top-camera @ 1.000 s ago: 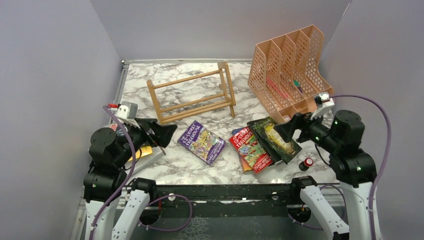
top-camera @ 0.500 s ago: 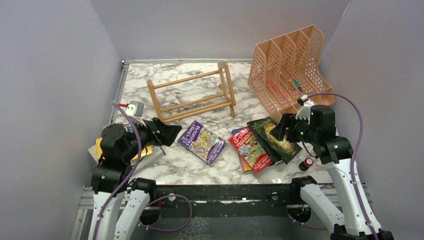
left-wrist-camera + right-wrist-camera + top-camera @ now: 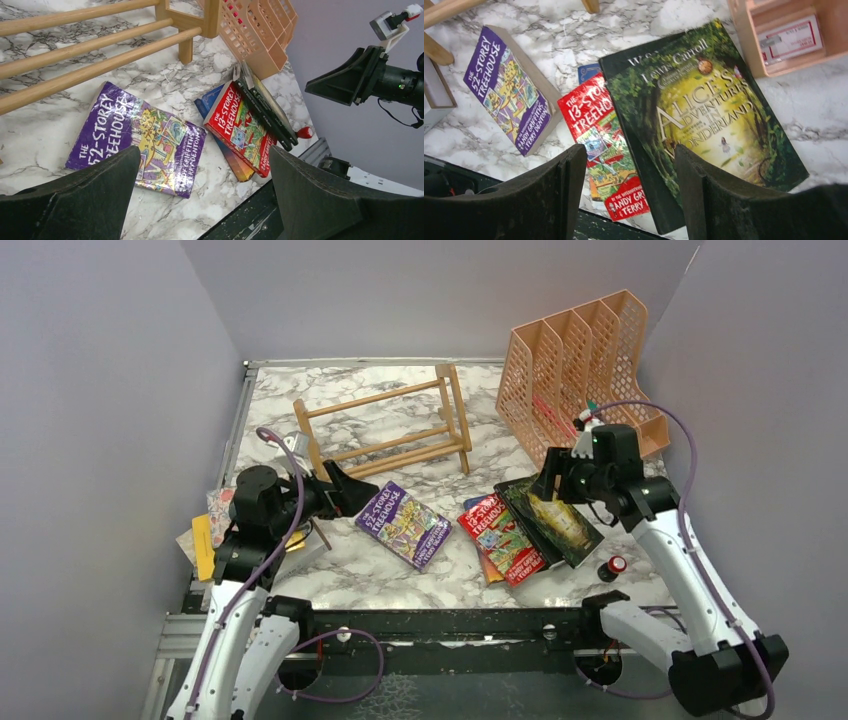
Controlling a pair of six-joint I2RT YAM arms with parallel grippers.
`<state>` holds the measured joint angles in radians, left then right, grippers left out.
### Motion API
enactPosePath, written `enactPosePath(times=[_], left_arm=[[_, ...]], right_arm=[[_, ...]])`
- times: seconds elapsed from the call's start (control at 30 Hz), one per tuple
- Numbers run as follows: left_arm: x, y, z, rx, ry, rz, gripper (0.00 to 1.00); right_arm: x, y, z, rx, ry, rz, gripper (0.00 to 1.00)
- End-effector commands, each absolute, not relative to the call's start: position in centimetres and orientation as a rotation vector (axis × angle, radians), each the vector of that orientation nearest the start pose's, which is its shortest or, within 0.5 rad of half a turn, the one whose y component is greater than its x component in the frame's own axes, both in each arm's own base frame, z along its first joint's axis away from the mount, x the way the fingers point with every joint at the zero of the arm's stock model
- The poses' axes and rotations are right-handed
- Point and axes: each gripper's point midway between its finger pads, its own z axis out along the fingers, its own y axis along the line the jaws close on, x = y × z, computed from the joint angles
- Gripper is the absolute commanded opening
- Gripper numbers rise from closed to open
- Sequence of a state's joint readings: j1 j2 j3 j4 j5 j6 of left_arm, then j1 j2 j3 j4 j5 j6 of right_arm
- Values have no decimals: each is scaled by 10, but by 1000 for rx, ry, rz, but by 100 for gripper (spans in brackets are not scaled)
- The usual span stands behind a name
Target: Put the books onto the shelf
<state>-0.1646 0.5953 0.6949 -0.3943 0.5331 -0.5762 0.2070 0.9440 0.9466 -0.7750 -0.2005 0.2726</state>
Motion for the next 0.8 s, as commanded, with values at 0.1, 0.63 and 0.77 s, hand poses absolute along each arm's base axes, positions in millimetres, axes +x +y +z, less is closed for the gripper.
enactPosePath(times=[0.1, 0.63, 0.77], left_arm=[[233, -136, 254, -13, 1889, -902, 99], [251, -118, 210, -65, 1997, -719, 99], [251, -112, 203, -86, 2020, -672, 99]], right_arm=[[277, 133, 200, -122, 2318, 242, 70], [218, 128, 120, -133, 2485, -660, 58], [205, 131, 109, -139, 2457, -764, 54]])
